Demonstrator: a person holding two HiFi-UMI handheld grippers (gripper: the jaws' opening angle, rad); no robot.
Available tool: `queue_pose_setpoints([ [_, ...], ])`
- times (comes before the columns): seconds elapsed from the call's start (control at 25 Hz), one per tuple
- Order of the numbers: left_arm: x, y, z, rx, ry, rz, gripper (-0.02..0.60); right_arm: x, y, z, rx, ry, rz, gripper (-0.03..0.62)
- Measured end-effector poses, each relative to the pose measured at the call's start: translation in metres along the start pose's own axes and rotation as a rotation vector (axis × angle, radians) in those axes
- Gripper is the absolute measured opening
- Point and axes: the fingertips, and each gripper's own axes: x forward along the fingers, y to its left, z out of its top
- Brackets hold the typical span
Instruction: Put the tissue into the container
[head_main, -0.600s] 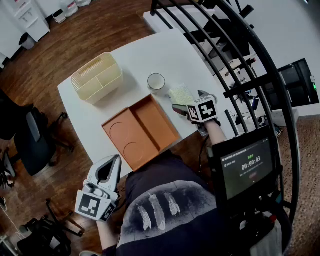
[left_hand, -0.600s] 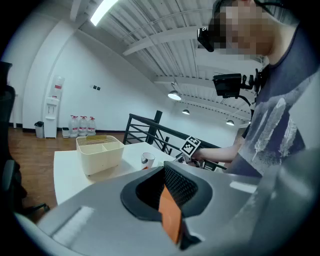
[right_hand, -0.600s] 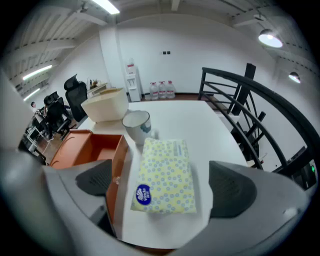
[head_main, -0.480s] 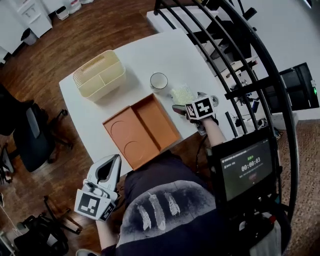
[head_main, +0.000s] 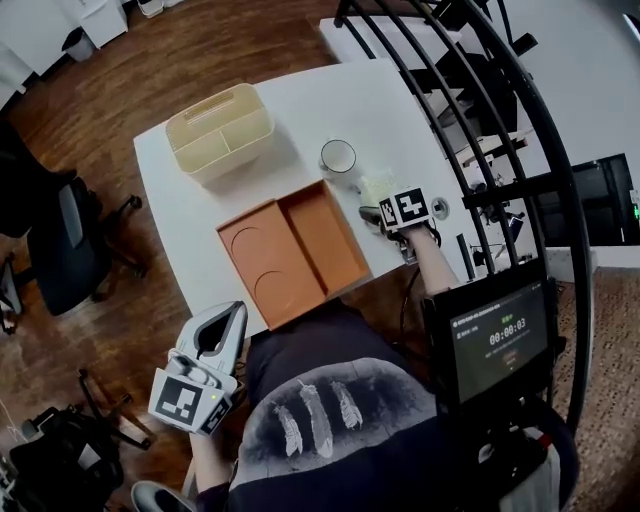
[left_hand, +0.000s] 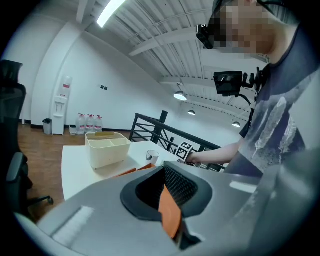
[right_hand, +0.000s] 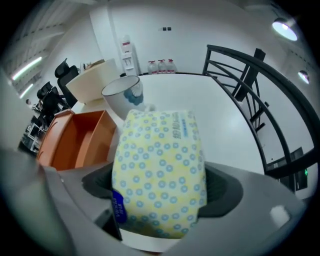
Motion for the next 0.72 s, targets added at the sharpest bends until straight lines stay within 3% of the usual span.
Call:
queue_pose_setpoints([
  [0.2, -0.005, -0.001, -0.001, 0.003, -0.008, -0.001, 0.003, -0.014, 0.005, -0.002, -0.001, -0.008, -0.014, 0.472],
  [0.28, -0.009, 0.002, -0.002, 0.000, -0.014, 0.005, 0.003, -0.040, 0.021, 0.006, -0.016, -0.057, 0.015, 0.472],
  [0.52, -0.026, 0.013, -0.017, -0.013, -0.019, -0.004, 0.003, -0.137, 0.129, 0.037, -0.150, -0.266, 0.166, 0.472],
  [0.72, -0.022, 0.014, -0.016, -0.005, -0.022, -0.025, 0.003, -0.108, 0.176, 0.028, -0.175, -0.201, 0.232, 0.472],
])
